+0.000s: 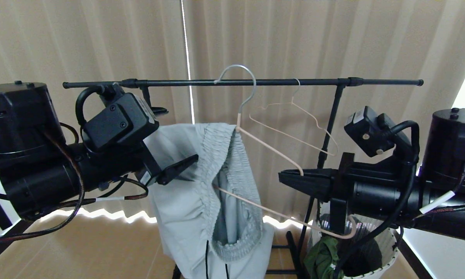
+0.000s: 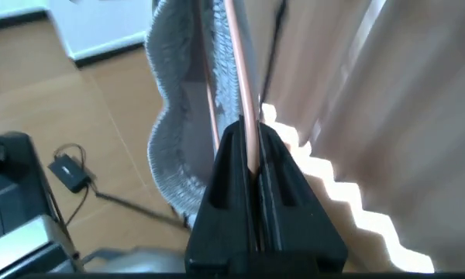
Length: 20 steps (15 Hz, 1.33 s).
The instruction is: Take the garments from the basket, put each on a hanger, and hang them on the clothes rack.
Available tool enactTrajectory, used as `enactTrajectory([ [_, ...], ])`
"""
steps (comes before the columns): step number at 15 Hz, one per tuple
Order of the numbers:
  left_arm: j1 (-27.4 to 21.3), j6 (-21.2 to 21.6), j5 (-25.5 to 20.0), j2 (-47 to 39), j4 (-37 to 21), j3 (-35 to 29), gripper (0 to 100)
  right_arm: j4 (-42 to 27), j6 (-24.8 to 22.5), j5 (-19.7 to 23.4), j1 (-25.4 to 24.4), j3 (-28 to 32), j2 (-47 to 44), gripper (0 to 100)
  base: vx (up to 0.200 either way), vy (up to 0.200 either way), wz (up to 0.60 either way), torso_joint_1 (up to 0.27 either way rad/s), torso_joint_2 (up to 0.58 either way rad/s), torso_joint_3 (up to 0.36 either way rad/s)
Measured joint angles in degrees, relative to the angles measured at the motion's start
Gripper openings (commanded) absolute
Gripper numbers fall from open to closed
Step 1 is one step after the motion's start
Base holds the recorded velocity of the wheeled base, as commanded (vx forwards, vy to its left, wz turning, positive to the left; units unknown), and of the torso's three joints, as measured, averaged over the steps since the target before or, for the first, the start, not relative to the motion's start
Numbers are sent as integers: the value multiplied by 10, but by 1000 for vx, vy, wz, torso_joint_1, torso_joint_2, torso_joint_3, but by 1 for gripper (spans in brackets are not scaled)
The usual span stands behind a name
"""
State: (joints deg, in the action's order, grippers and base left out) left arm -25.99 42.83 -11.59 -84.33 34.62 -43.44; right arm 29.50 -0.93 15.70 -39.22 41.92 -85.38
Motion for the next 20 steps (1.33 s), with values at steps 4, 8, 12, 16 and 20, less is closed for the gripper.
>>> enactTrajectory([
  [4, -2, 4, 0, -9, 0, -10, 100, 20, -41, 49, -2, 0, -11, 0, 0, 0, 0, 0, 0, 0],
  [8, -1, 6, 0, -10, 0, -20, 100, 20, -57, 73, -3, -4, -14, 0, 0, 0, 0, 0, 0, 0],
  [12, 0, 5, 0, -11, 0, -22, 0, 21, -57, 79, -3, -7, -13, 0, 0, 0, 0, 0, 0, 0],
  [16, 0, 5, 0, -11, 0, -19, 0, 20, -62, 94, -3, -14, -10, 0, 0, 0, 0, 0, 0, 0],
  [20, 1, 4, 1, -11, 0, -15, 0, 22, -69, 93, -1, -17, -9, 0, 0, 0, 0, 0, 0, 0],
])
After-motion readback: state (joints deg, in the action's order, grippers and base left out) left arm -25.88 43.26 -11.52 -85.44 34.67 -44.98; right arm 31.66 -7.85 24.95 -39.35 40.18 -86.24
